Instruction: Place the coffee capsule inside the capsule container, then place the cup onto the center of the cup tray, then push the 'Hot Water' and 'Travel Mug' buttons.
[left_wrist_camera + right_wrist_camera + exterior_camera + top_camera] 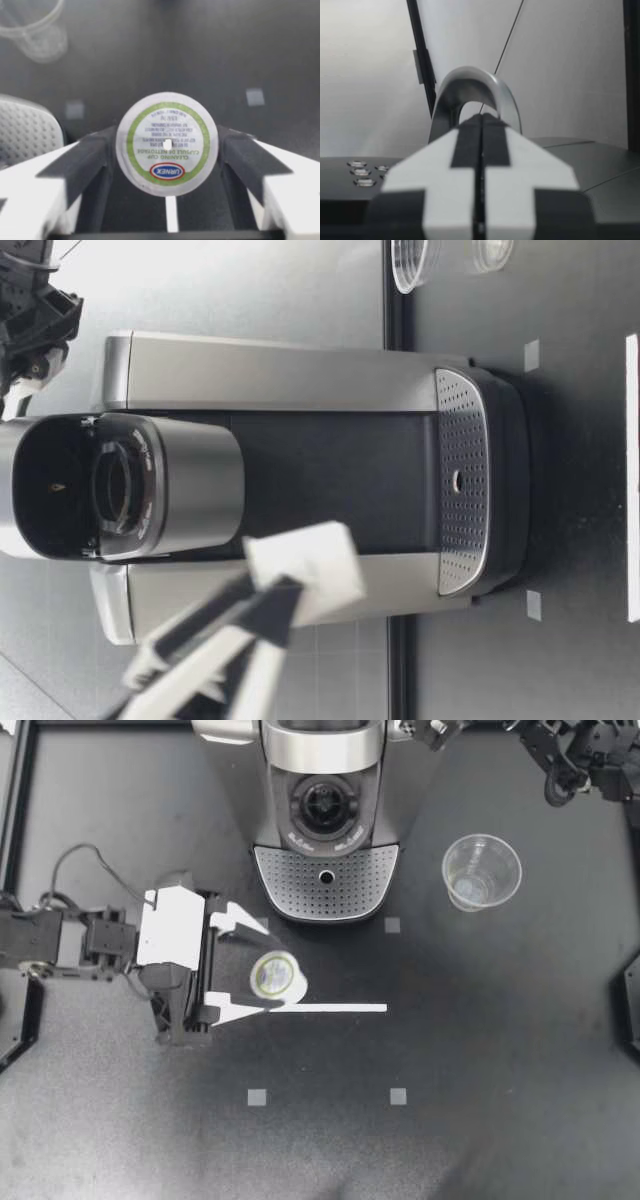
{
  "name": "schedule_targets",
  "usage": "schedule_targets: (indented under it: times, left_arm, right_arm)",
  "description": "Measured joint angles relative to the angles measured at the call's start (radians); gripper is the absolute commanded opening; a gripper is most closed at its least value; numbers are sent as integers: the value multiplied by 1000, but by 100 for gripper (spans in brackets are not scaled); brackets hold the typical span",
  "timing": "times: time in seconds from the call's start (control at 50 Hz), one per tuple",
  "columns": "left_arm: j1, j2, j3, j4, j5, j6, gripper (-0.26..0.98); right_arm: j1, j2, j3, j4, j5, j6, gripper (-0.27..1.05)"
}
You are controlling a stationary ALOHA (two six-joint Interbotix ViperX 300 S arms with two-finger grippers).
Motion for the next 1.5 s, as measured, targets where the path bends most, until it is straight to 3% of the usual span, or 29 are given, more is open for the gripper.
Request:
schedule_targets:
  times: [0.22,0.34,0.46,0.62,0.8,1.14,1.5]
  left_arm:
    - [0,-63,-144,49,189,104,56]
    - [0,-92,-233,109,313,166,56]
    - [0,-101,-318,213,433,189,56]
    - [0,-92,-396,411,541,186,56]
    - [-5,-57,-428,589,549,183,56]
    - [-72,2,-449,805,577,164,56]
    - [-75,71,-446,1051,653,-31,56]
  right_arm:
    - [-2,-49,20,-12,-51,8,5]
    - [25,-117,63,-23,-78,5,5]
    - [43,-179,117,-40,-77,3,5]
    - [43,-253,179,-43,-48,-3,5]
    - [43,-313,218,-43,-31,-5,5]
    - [44,-345,244,-43,-23,-51,5]
    - [43,-354,268,-41,-23,-51,5]
